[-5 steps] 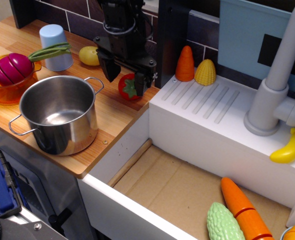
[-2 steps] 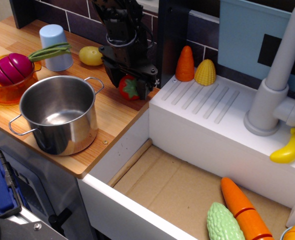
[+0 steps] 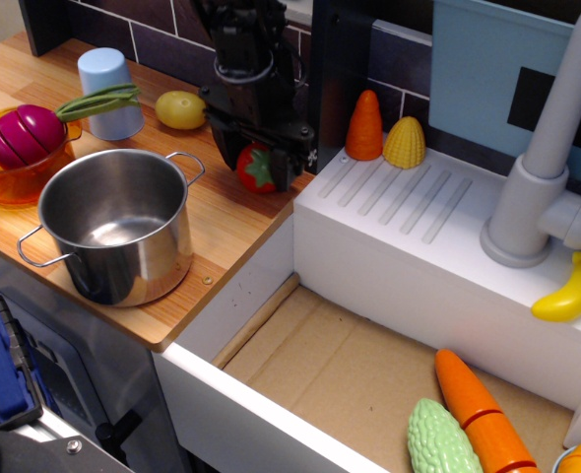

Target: Put strawberry in pot

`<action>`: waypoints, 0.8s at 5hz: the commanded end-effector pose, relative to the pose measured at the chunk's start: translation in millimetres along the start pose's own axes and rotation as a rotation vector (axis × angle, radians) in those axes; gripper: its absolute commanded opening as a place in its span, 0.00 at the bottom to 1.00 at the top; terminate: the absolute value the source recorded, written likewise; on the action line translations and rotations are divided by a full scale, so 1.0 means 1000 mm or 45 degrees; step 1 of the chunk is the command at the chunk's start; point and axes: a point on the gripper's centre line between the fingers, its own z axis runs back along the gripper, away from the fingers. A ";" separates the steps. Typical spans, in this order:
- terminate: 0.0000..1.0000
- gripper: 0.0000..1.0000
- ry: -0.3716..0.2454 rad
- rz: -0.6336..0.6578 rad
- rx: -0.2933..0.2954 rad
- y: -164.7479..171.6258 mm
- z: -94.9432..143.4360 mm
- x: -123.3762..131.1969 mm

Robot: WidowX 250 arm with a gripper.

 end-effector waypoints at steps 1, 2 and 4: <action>0.00 0.00 0.011 -0.105 0.172 0.026 0.057 -0.003; 0.00 0.00 0.049 -0.107 0.196 0.029 0.087 -0.012; 0.00 0.00 0.131 0.027 0.251 0.029 0.124 -0.048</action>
